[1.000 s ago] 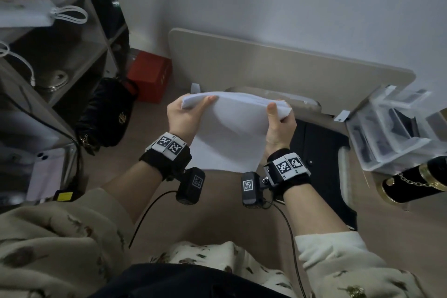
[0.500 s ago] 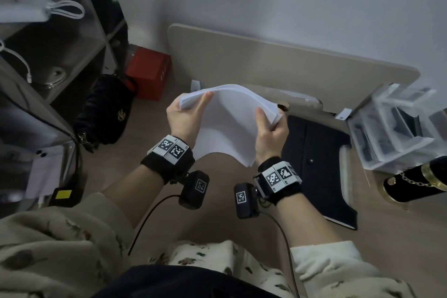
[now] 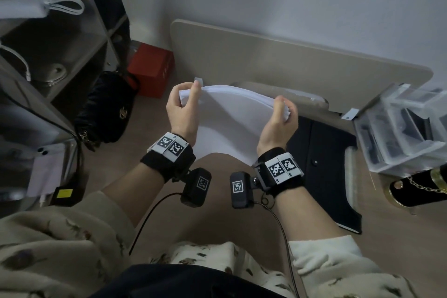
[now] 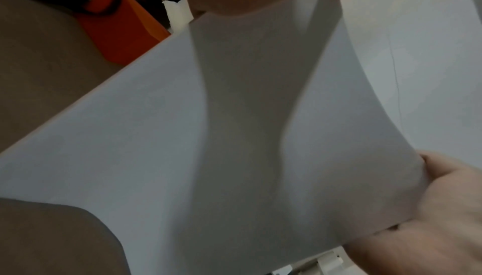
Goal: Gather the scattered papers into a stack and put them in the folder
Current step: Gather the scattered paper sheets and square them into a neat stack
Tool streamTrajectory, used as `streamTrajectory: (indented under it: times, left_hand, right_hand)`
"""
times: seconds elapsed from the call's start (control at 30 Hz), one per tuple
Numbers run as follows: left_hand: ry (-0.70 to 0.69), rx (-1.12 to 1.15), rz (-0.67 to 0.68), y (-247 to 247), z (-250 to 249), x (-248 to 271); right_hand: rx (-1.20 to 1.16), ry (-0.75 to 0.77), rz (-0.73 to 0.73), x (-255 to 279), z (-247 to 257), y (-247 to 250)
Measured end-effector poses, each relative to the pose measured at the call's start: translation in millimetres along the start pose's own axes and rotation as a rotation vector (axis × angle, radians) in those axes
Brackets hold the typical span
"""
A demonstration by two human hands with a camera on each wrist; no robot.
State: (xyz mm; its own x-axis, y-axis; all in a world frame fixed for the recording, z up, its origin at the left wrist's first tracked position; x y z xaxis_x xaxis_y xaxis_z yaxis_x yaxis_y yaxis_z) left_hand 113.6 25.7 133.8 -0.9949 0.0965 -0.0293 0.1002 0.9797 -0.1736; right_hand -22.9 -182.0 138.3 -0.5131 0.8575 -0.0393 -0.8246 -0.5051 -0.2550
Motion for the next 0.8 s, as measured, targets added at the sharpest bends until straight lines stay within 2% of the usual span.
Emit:
streamTrajectory:
  times: [0.17, 0.33, 0.43, 0.57, 0.73, 0.8]
  left_hand:
    - [-0.034, -0.017, 0.182, -11, 5, 3]
    - [-0.05, -0.091, 0.315, -9, 18, -6]
    - [0.03, -0.065, 0.364, -6, 38, -10]
    - [0.159, -0.073, 0.456, -7, 61, -7]
    - [0.326, -0.139, 0.454, 2, 91, -7]
    - [0.352, -0.142, 0.439, 3, 96, -9]
  right_hand:
    - [0.075, 0.015, 0.152, 6, 1, -11]
    - [0.113, -0.057, 0.229, 6, -16, -5]
    - [0.082, -0.081, 0.245, 8, -18, -1]
    - [0.095, -0.103, 0.347, 6, -22, -1]
    - [0.206, -0.24, 0.391, 3, -51, 3]
    - [0.184, -0.231, 0.357, 2, -50, 3]
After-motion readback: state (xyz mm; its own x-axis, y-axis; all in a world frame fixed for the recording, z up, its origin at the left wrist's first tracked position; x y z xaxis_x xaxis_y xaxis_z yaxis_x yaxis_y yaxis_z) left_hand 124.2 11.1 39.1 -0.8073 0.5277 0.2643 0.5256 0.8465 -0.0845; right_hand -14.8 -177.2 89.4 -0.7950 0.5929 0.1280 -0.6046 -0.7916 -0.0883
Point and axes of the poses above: each hand's wrist, its own x-axis away from the middle knuckle, its own y-axis out of the back of the hand, z = x × y, the point moved 9 cm from there along -x, towards the middle knuckle, and after that the axes turned 7 degrees about z, right-handed, at the moved point
